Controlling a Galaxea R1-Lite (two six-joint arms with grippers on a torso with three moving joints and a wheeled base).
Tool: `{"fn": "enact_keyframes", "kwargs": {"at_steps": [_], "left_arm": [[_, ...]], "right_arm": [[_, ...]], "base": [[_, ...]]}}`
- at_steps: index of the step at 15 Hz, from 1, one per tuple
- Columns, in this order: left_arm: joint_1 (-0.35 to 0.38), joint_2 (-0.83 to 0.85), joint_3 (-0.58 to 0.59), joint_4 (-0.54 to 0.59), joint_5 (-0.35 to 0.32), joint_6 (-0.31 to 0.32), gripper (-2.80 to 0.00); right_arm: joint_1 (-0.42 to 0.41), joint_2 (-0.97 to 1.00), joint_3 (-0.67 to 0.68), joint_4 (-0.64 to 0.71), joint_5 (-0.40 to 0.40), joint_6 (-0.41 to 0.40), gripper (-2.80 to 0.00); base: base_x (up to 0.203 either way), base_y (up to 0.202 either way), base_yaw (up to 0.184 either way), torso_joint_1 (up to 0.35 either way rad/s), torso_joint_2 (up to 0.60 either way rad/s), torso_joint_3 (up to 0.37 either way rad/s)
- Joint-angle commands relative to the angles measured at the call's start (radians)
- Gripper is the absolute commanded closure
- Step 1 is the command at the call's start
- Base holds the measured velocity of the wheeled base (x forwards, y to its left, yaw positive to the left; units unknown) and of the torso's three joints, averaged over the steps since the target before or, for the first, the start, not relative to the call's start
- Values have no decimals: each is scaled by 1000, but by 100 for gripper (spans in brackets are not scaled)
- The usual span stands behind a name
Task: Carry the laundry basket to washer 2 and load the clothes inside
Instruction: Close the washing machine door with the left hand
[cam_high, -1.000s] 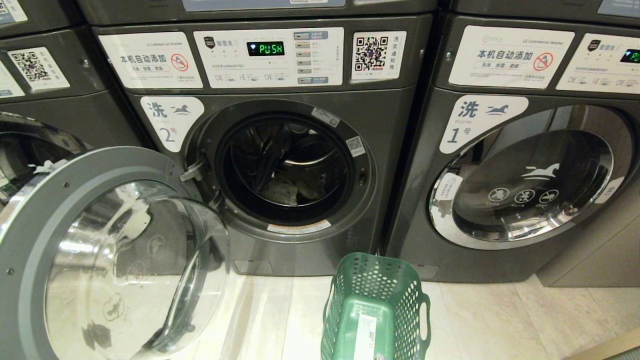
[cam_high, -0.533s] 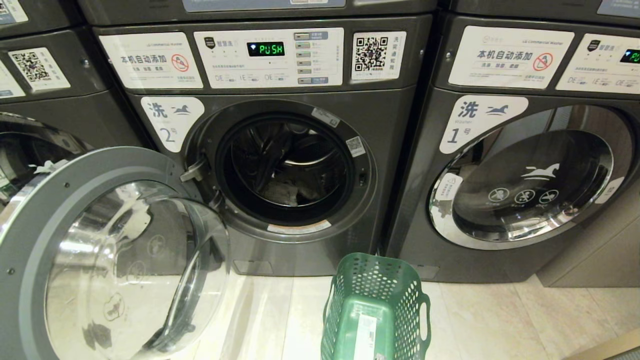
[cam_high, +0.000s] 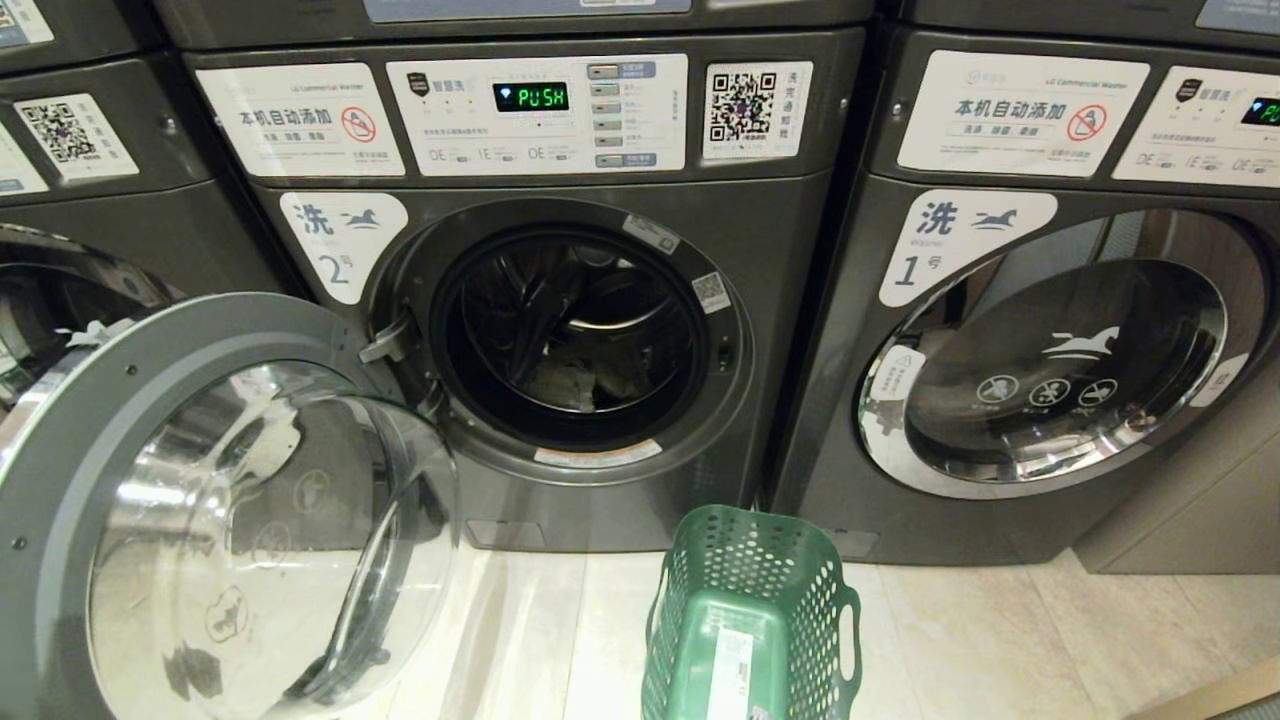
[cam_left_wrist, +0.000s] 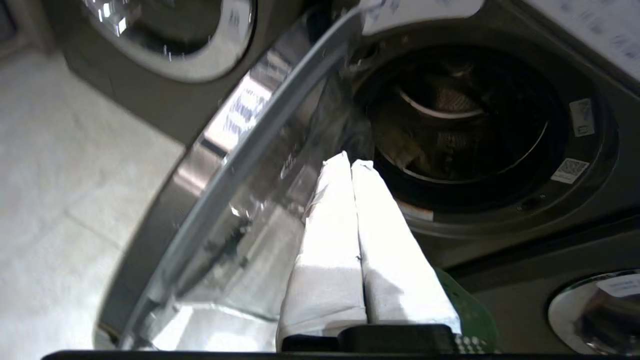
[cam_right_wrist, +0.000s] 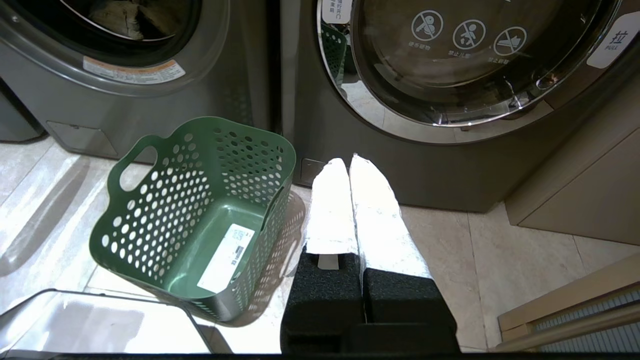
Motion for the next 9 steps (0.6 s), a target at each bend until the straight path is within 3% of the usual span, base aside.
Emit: {"fn": "enact_keyframes", "kwargs": {"at_steps": [1, 3, 9], "left_arm": [[39, 121, 15, 12, -3, -109, 0], [136, 172, -12, 6, -19, -135, 0], [434, 376, -292, -5, -294, -140, 0]], "right_arm": [[0, 1, 0, 0, -3, 10, 0], [0, 2, 0, -1, -4, 30, 0], [0, 2, 0, -1, -4, 29, 0]], "base": [[0, 0, 0, 0, 0, 0], [0, 0, 0, 0, 0, 0], [0, 0, 0, 0, 0, 0]]}}
